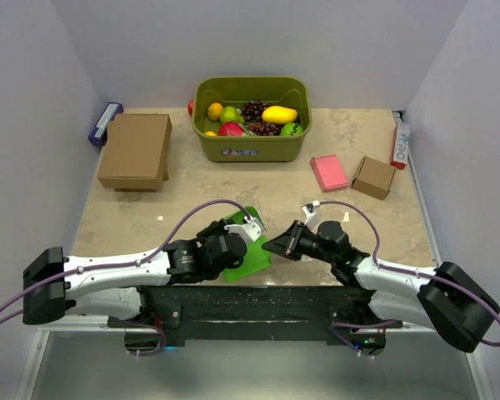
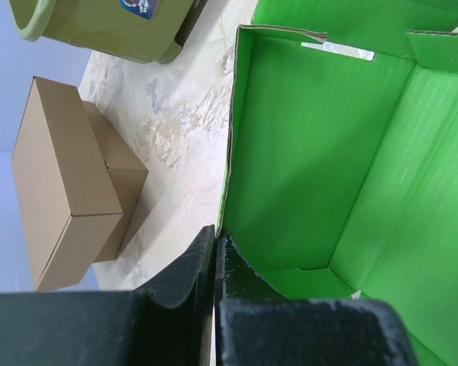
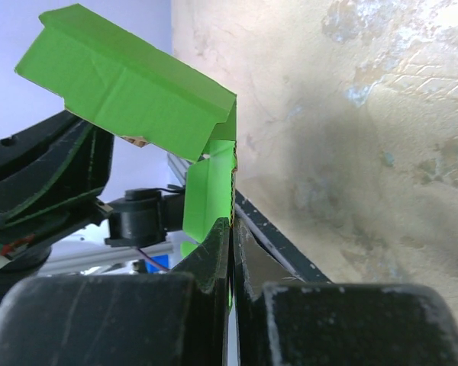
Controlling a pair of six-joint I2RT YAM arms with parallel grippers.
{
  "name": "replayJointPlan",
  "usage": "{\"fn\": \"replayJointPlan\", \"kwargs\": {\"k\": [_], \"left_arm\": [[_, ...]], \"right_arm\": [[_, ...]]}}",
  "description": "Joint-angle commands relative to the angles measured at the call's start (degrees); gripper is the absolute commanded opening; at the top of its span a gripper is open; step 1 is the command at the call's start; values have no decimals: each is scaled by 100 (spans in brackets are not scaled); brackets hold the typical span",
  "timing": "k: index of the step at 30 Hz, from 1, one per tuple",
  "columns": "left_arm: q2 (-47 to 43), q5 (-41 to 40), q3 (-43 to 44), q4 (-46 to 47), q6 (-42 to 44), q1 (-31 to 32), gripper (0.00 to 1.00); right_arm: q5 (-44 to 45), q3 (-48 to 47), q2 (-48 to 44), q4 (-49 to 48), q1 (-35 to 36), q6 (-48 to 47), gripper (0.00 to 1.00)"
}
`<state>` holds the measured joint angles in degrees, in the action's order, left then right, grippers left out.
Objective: Fold the paper box
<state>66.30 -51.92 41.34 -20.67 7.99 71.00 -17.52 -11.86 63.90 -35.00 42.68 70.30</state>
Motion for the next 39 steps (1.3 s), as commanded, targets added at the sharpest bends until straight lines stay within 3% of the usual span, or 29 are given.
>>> {"fn": "replayJointPlan", "kwargs": {"k": [1, 24, 27, 29, 31, 32, 33, 35, 39], "left_arm": [[-126, -222, 23, 212, -263, -7, 0], [-135, -160, 41, 186, -289, -7, 0], [-144, -152, 32, 186, -289, -7, 0], [-153, -143, 32, 186, -289, -7, 0], [-153, -125, 14, 186, -307, -7, 0], [-161, -82, 14, 186, -315, -7, 0], [-162, -64, 5, 186, -307, -7, 0], [-153, -38, 5, 186, -307, 1, 0], [-170, 33, 5, 203, -280, 1, 0]], "right_arm": [[-129, 34, -141, -498, 4, 510, 0], [-85, 430, 44, -1632, 13, 1354, 0], [-94, 360, -61, -1414, 13, 1198, 0], [-33, 229, -210, -756, 13, 1013, 13], [194, 140, -622, 67, 13, 670, 33], [292, -25, -790, 421, 4, 521, 51], [397, -123, -1157, 772, 4, 232, 57], [626, -325, -1493, 1521, -22, 2, 69], [846, -563, -2126, 2383, -294, -455, 73]]}}
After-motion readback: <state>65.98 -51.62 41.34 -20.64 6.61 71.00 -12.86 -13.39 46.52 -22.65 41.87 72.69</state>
